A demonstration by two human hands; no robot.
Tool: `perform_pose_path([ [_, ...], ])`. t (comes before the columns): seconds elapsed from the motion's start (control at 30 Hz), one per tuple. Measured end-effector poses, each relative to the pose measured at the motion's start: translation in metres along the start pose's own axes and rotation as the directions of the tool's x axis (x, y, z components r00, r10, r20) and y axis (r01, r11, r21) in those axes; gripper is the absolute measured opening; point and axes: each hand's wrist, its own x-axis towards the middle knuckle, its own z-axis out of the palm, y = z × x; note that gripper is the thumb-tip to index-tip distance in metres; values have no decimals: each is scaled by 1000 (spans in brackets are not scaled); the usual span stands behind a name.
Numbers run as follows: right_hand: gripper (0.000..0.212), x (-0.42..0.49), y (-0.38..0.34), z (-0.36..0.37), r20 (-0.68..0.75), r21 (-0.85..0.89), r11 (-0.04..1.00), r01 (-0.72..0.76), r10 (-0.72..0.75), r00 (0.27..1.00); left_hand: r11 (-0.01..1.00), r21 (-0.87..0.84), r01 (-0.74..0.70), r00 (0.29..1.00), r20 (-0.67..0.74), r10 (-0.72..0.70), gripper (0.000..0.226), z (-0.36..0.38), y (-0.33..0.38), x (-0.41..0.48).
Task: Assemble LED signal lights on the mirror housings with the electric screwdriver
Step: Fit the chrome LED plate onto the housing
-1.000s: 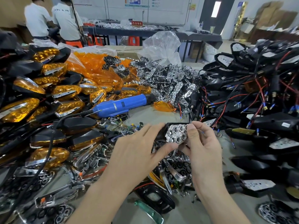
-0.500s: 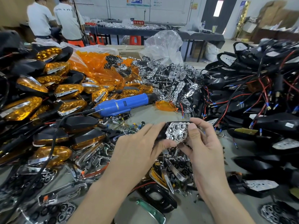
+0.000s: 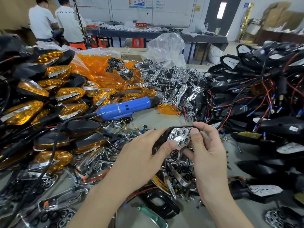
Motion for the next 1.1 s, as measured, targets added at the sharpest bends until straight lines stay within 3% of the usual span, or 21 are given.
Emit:
perform_pose_path([
  [0.2, 22, -1, -1, -1, 25, -21, 1000, -2, 2, 1000, 998, -62, -14, 1000, -3, 14, 34, -2, 2, 1],
  [0.33, 14, -2, -4, -1, 45, -27, 999, 29, -28, 999, 981, -194, 7, 1000, 5, -6, 25, -5, 0, 3],
  [0.57, 21, -5, -4, -2, 145, -133, 979, 156, -137, 980, 954, -298, -9, 1000, 12, 13, 50, -5, -4, 7],
  [0.7, 16, -4, -2, -4, 204, -273, 936, 223, -170, 964, 971, -238, -15, 1000, -15, 11, 53, -4, -3, 7],
  [0.83, 10, -3, -3, -6, 204, -284, 936, 209, -154, 967, 993, -114, -4, 998, -65, -4, 35, 0, -1, 3],
  [0.93, 18, -2, -6, -6, 206, -306, 928, 211, -152, 967, 999, 25, -35, 992, -120, 37, 41, 3, -1, 1],
  [1.1, 21, 0, -6, -7, 179, -311, 933, 181, -129, 975, 993, 111, -43, 992, -117, 56, 50, 3, 1, -1],
])
